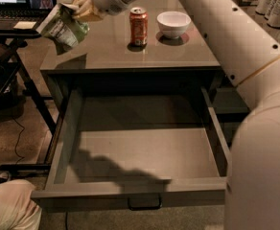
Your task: Place green jalapeno chip bag into top drawer
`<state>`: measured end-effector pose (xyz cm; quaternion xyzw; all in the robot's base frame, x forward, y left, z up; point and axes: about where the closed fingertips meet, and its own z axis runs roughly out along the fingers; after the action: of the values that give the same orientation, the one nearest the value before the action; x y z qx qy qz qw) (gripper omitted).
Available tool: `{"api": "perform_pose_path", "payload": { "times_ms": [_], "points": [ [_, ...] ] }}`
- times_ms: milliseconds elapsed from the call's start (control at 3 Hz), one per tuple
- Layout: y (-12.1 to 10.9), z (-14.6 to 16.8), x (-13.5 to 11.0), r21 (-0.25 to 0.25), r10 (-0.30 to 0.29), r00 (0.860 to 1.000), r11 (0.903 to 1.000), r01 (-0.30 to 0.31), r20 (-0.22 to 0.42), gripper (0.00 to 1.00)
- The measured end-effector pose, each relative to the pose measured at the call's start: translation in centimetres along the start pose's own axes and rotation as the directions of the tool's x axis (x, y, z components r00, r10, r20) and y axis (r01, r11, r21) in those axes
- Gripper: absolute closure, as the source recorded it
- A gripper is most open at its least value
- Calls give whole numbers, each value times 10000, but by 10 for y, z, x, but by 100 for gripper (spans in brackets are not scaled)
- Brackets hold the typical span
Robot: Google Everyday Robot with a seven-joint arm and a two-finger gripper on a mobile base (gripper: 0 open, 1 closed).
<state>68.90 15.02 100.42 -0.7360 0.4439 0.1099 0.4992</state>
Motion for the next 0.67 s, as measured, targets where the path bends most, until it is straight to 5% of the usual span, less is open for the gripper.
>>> {"api": "perform_pose_path", "payload": {
  "times_ms": [667],
  "points": [
    [76,-65,-47,-1304,635,9957,9888,-719,-676,100]
  ]
}}
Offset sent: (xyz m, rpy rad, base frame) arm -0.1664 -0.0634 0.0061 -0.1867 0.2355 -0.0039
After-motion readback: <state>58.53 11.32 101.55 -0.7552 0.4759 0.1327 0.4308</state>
